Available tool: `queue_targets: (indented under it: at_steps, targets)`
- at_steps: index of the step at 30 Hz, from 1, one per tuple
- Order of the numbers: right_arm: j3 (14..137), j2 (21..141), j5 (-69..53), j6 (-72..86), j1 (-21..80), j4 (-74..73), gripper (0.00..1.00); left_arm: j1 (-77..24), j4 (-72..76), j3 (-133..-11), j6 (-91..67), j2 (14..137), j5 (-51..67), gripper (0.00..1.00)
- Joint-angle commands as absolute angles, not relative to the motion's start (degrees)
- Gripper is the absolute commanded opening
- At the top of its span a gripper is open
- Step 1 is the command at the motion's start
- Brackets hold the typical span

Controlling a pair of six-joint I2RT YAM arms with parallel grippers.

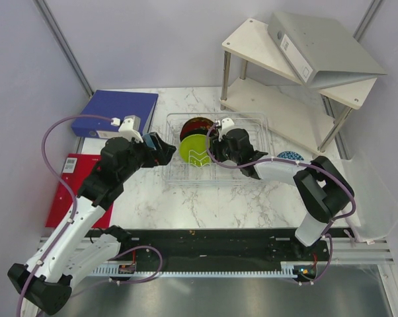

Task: Unload the mixed dishes from the dish rack
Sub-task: Pick up the plate from the dish rack.

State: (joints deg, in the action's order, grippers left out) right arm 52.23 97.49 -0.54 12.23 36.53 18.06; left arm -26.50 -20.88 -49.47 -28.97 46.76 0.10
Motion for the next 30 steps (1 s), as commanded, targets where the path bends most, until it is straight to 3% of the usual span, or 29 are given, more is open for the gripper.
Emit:
queue_targets:
  at_steps: [1,9,13,15,30]
  targets:
    - [54.2,98.5,-1.8,12.6,36.5,21.8,0.47,-26.7,-19.0,-49.2,-27.6,46.9,0.2,0.99]
    - [54.0,96.6,-1.0,11.8,36.5,18.8,0.26,-26.7,-18.9,-49.1,-27.6,47.8,-1.1,0.99]
    - [53.8,94.1,-0.4,10.6,36.5,16.6,0.04,-26.7,-18.9,-49.3,-27.4,48.5,-1.4,0.99]
    - [53.4,93.0,-0.4,10.2,36.5,15.7,0.00,-26.7,-19.0,-49.3,-27.4,48.7,-1.6,0.99]
    - [51.1,84.0,1.8,9.4,36.5,13.5,0.00,-26.7,-18.1,-48.5,-28.5,50.3,-2.5,0.99]
